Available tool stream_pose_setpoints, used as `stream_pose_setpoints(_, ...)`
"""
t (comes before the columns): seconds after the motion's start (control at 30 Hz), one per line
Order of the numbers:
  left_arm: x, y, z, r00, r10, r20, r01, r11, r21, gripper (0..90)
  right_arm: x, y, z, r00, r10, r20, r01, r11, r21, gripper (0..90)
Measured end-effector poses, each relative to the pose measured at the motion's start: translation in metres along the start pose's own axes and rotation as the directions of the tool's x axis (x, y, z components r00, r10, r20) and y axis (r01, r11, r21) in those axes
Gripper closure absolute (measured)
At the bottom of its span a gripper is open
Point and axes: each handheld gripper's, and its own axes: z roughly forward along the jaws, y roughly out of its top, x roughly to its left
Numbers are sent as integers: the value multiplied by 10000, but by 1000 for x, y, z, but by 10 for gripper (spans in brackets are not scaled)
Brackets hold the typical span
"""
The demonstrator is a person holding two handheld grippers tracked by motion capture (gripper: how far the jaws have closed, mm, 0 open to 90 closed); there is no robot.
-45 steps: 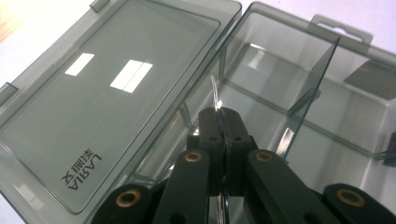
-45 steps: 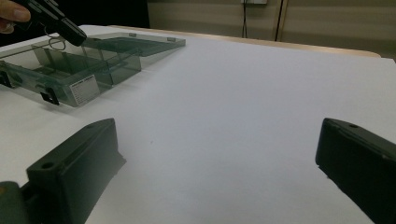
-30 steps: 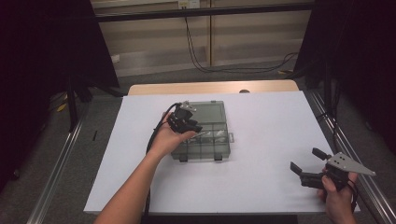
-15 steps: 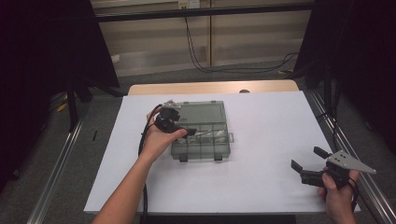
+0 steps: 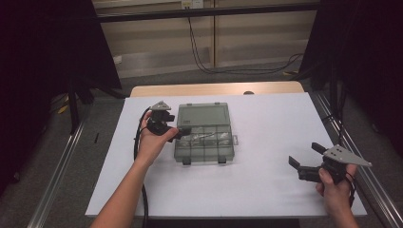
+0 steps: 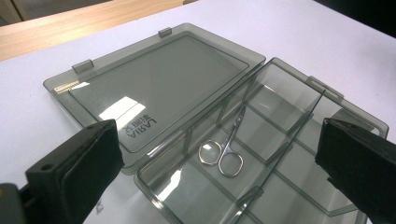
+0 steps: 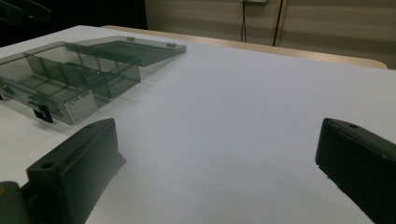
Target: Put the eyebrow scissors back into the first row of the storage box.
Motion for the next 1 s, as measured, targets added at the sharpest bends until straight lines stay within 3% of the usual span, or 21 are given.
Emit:
stream_pose_setpoints(0.8, 8, 0, -7, 9996, -283, -37, 282, 9989, -374, 0, 23, 47, 48, 9981, -292, -540, 290, 9996, -49, 0)
stream_pose_setpoints(1.0, 11, 2, -6, 9983, -581, -57, 577, 9969, -536, 0, 27, 60, 60, 9971, -299, -697, 288, 9995, -161, 0)
